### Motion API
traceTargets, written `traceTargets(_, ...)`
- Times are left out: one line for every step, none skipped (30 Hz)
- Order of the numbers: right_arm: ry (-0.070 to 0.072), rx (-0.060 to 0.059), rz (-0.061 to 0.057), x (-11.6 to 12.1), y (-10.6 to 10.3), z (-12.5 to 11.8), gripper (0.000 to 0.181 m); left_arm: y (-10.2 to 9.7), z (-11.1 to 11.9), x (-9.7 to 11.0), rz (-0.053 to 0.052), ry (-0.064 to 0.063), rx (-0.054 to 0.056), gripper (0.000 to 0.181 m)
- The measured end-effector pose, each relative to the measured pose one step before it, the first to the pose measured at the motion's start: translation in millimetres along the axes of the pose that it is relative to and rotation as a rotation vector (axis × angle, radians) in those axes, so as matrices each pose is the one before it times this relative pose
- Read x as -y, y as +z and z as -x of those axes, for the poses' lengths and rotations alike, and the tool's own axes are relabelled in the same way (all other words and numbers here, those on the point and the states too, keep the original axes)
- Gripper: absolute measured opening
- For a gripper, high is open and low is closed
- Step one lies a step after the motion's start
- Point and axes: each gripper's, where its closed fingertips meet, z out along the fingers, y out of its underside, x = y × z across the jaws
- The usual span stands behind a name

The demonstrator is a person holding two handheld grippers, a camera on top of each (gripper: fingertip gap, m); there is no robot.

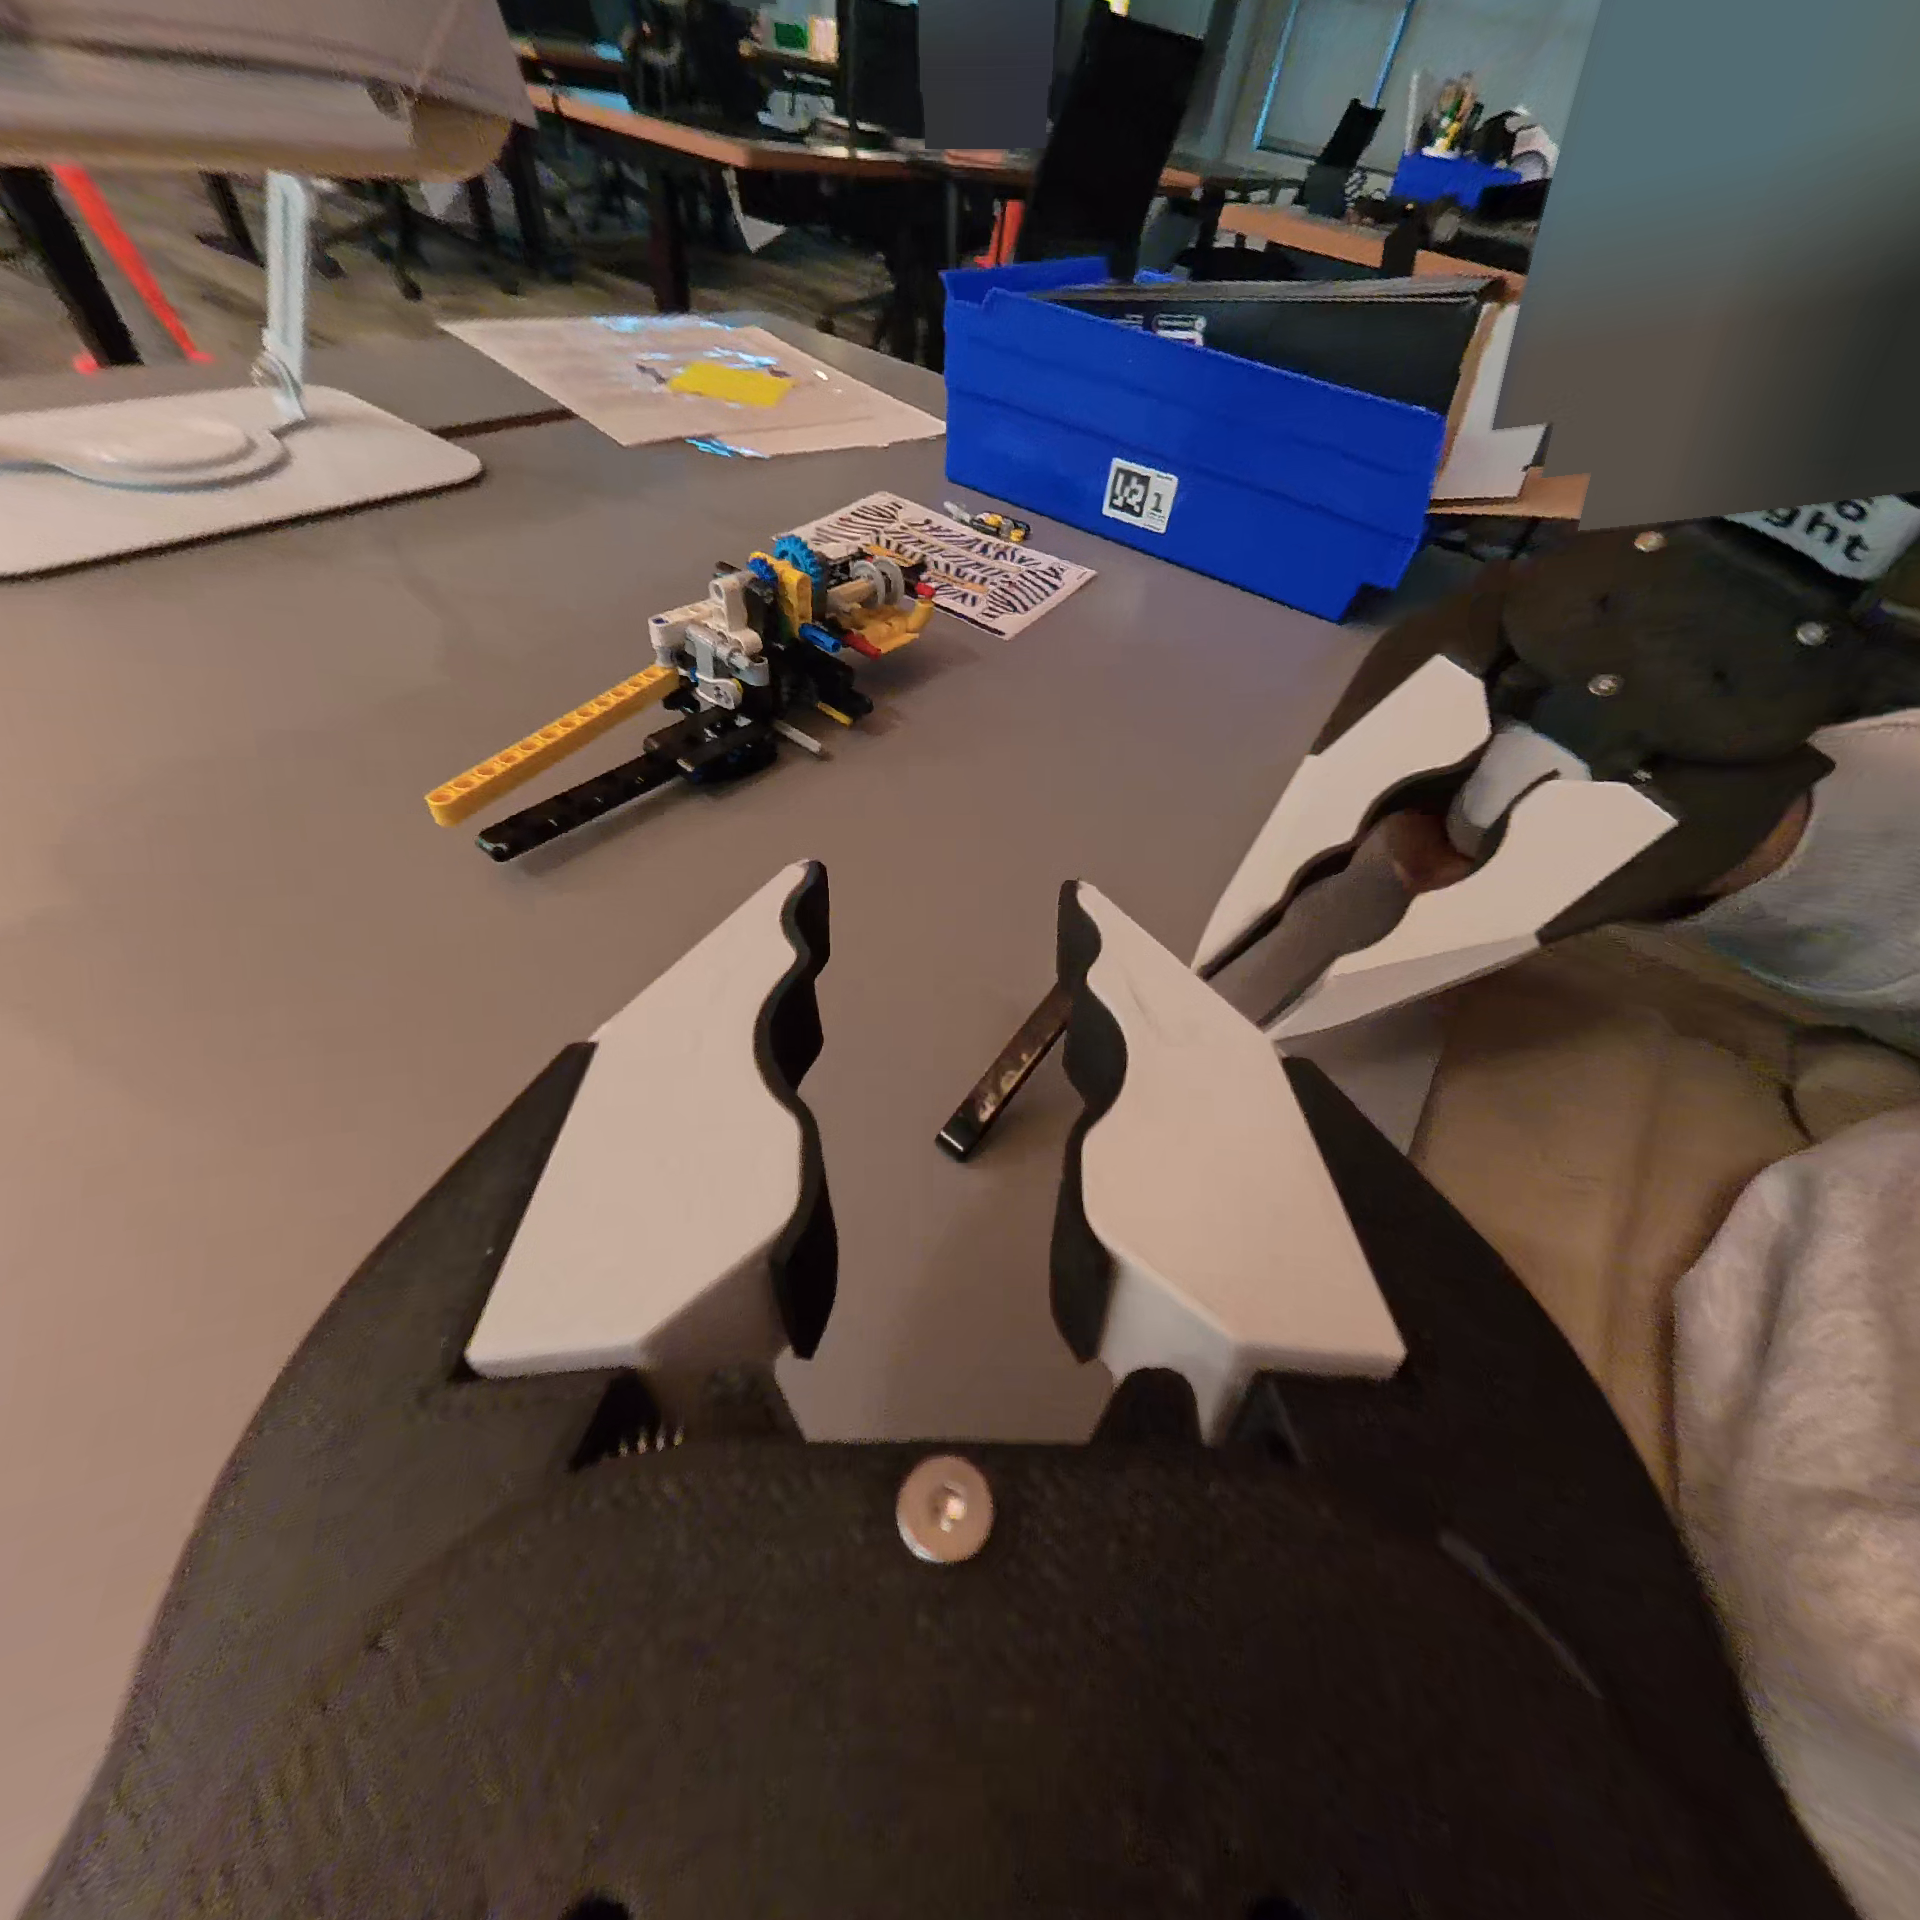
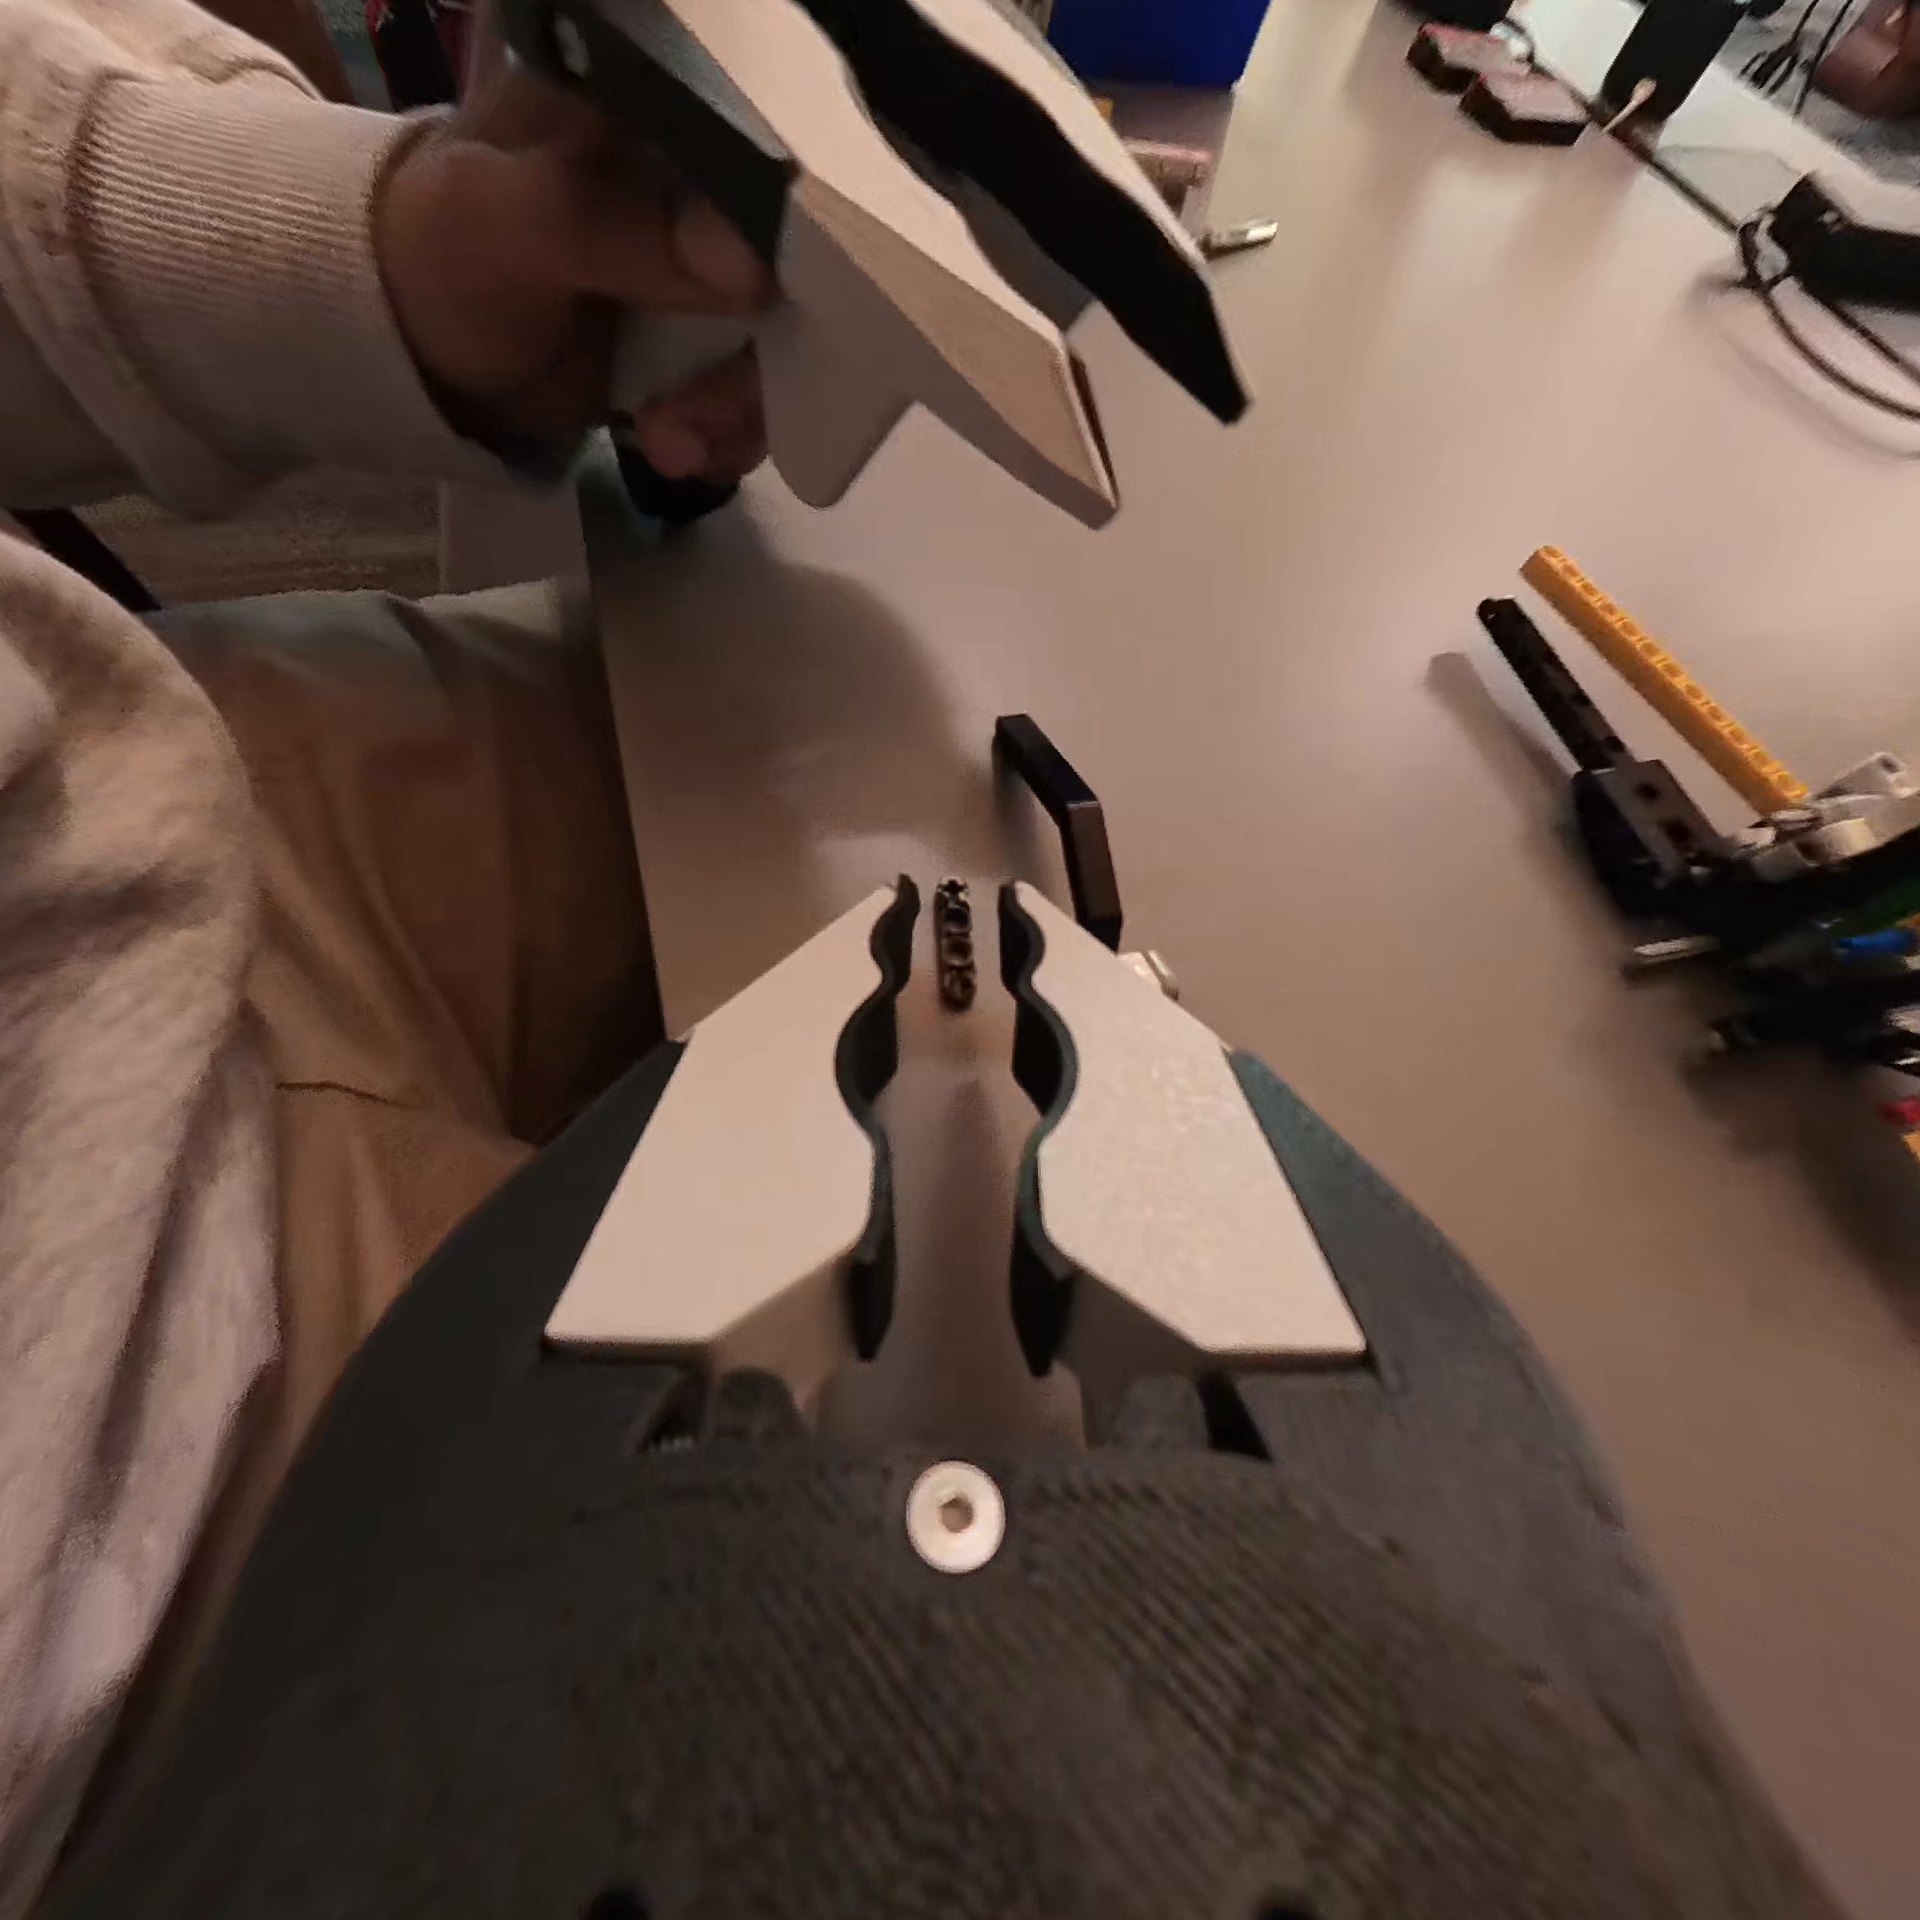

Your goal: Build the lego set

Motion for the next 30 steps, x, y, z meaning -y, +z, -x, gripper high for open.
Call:
traceTargets(0.011,0.0145,0.0181,-2.09,2.67,-0.78,0.014,-2.6,-0.9,-0.11,-0.005,0.0159,0.0164,0.042)
traceTargets(0.0088,0.0231,0.0229,-2.73,3.12,0.86,0.014,-2.59,-0.82,-0.16,-0.0034,0.014,0.0149,0.041)
traceTargets(0.0072,0.028,0.0296,-3.48,3.59,1.93,0.014,-2.51,-1.0,-0.18,-0.0038,0.011,0.0118,0.041)
traceTargets(0.0084,0.0231,0.0376,-4.67,4.02,1.78,0.014,-2.59,-0.65,0.06,-0.0051,0.0093,0.0112,0.041)
traceTargets(0.0077,0.0105,0.0427,-5.26,4.51,0.43,0.016,-2.72,0.16,0.52,-0.0083,0.0066,0.0136,0.04)
traceTargets(-0.0002,-0.0079,0.0249,-2.43,3.42,-1.39,0.014,-2.81,0.78,0.93,-0.0118,0.0021,0.0128,0.04)
traceTargets(-0.0102,-0.0154,0.0059,0.06,1.57,-1.59,0.011,-2.55,1.42,0.92,-0.0103,-0.0052,0.012,0.04)
traceTargets(-0.0119,-0.0129,0.0013,0.35,0.64,-0.99,0.009,-2.41,1.62,0.1,-0.0051,-0.0118,0.0083,0.04)
traceTargets(-0.0054,-0.0077,0.0,0.32,0.44,-0.79,0.006,-2.51,1.64,0.17,-0.0054,-0.0145,0.0068,0.04)
traceTargets(0.0007,0.0016,0.0001,0.1,0.0,0.06,0.006,-2.68,1.32,0.28,-0.0072,-0.0144,0.0056,0.041)
traceTargets(0.0019,0.0148,-0.0007,-0.02,-0.18,1.61,0.006,-2.67,0.87,0.62,-0.009,-0.0121,0.004,0.041)
traceTargets(0.0023,0.0156,-0.0054,0.81,-0.42,1.63,0.006,-2.31,0.43,0.51,-0.0069,-0.0083,0.0026,0.041)
traceTargets(-0.0003,0.0045,-0.0217,3.38,-1.61,0.25,0.006,-1.54,-0.31,-0.79,0.0018,-0.006,-0.0007,0.042)
traceTargets(-0.0085,-0.0005,-0.0452,7.22,-3.41,0.08,0.006,-0.57,-1.09,-2.55,0.0122,-0.0052,-0.0056,0.042)
traceTargets(-0.019,0.0019,-0.0619,10.43,-4.8,1.16,0.006,0.11,-1.49,-1.63,0.01,-0.0011,-0.0053,0.043)
traceTargets(-0.0287,-0.0038,-0.0671,11.72,-5.73,0.97,0.006,0.2,-2.0,-1.01,0.0044,0.0037,-0.0059,0.042)
traceTargets(-0.0367,-0.0245,-0.061,10.99,-5.83,-1.51,0.006,0.64,-3.08,-1.22,0.0045,-0.0067,-0.0137,0.043)
traceTargets(-0.0458,-0.0414,-0.0458,8.83,-5.52,-3.64,0.006,1.5,-5.55,-1.95,0.0062,-0.0334,-0.0341,0.043)
traceTargets(-0.0557,-0.0438,-0.0303,6.49,-4.88,-3.82,0.006,2.43,-11.05,-1.82,0.0034,-0.078,-0.0806,0.043)
traceTargets(-0.0611,-0.0419,-0.0203,4.89,-4.0,-3.57,0.006,2.0,-19.18,-0.54,0.0041,-0.1125,-0.1503,0.044)
traceTargets(-0.0611,-0.0402,-0.0142,3.53,-2.89,-3.21,0.006,0.69,-22.9,2.1,-0.0068,-0.109,-0.1868,0.046)
traceTargets(-0.0595,-0.034,-0.0119,2.65,-1.96,-2.03,0.005,1.28,-13.66,5.82,-0.0341,-0.0987,-0.1268,0.044)
traceTargets(-0.0551,-0.0237,-0.0083,1.62,-1.03,-0.25,0.005,0.86,-4.15,5.83,-0.0403,-0.0661,-0.0566,0.043)
traceTargets(-0.0472,-0.0149,-0.0002,0.6,-0.4,1.07,0.005,0.16,3.53,3.26,-0.0254,-0.0353,0.0028,0.042)
traceTargets(-0.0374,-0.0089,0.0058,0.08,0.12,1.48,0.005,-0.25,5.33,0.32,-0.0068,-0.0134,0.0195,0.041)
traceTargets(-0.0262,-0.0053,0.0057,0.31,0.36,1.52,0.005,-0.08,5.43,-1.91,0.0103,-0.0083,0.0227,0.041)
traceTargets(-0.0161,-0.0059,-0.0015,1.61,0.23,0.84,0.005,0.31,6.45,-3.08,0.0205,-0.0145,0.0296,0.038)
traceTargets(-0.0077,-0.0046,-0.009,2.44,-0.03,0.46,0.005,0.77,3.38,-2.83,0.0187,-0.0105,0.0106,0.037)
traceTargets(-0.0007,-0.0011,-0.0086,1.96,-0.14,0.46,0.005,1.02,-0.23,-1.84,0.0097,-0.0068,-0.0116,0.037)
traceTargets(0.0023,-0.001,-0.0022,0.35,0.14,0.24,0.005,1.33,-1.25,-0.63,0.0026,-0.0084,-0.0154,0.037)
